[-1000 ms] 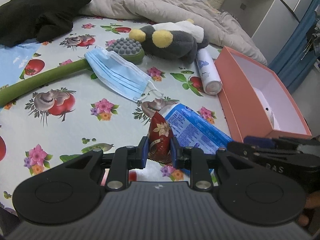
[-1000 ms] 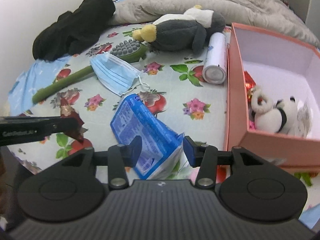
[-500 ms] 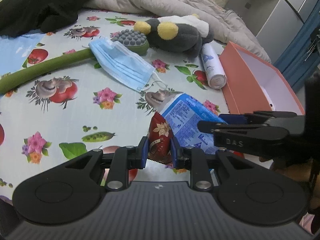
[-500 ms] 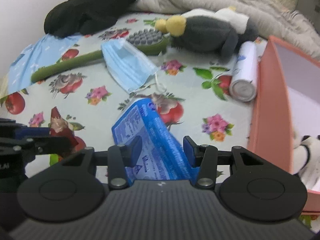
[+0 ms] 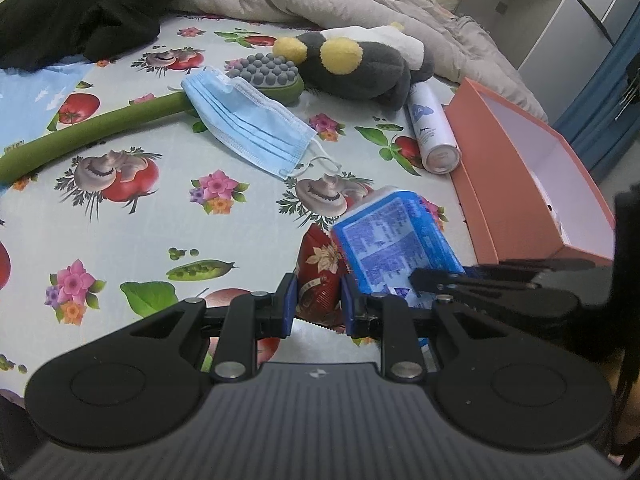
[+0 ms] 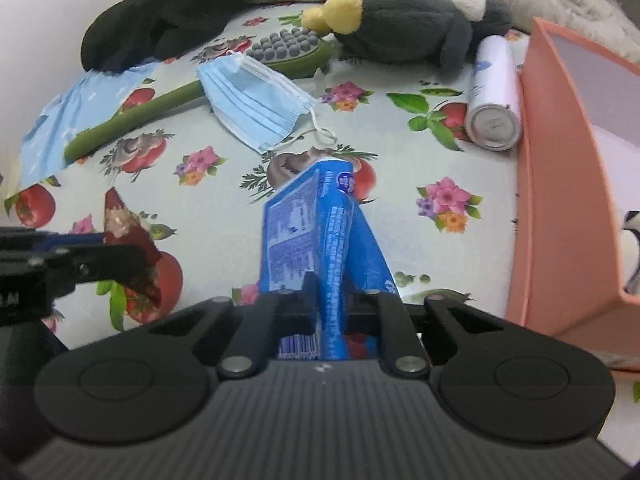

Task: Organize soft objects
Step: 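Carry the red candy and blue wipes pack in both grippers over the pink box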

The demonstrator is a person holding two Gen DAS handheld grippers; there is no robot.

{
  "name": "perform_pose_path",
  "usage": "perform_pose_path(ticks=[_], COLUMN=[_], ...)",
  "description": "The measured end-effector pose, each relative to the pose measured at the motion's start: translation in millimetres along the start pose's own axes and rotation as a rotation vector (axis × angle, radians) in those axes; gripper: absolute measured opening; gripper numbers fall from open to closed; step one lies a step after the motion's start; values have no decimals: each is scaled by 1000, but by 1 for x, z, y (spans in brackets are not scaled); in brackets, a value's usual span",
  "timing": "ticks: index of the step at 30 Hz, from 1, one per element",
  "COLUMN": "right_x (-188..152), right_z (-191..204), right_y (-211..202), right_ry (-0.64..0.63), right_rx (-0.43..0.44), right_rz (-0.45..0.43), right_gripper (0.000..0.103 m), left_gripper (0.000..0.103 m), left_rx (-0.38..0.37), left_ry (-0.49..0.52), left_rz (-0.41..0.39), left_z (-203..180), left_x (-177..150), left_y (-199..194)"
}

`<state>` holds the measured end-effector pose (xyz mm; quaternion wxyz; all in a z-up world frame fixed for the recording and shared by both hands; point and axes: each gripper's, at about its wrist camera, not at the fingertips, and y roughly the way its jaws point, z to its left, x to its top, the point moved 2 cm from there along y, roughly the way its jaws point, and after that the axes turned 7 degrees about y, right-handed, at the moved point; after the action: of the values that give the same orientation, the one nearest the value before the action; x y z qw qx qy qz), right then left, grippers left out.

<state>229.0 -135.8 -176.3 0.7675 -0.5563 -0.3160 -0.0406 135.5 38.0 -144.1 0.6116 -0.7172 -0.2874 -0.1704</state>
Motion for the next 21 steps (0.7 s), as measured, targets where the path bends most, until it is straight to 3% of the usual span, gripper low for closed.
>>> perform_pose_path(ticks=[13,21], right_x=[-12,-5], right_z=[0,-2], right_y=[-61,-112], right_ry=[98,139], right_rx=[-39,-46], right_rz=[-141,-259], right_gripper=[10,10], left_gripper=[27,27], left_rx=[-44,-90], left_ry=[37,83], left_rz=[-28,-98], left_z=[-21,-47], left_x=[18,35], left_y=[-19,-48])
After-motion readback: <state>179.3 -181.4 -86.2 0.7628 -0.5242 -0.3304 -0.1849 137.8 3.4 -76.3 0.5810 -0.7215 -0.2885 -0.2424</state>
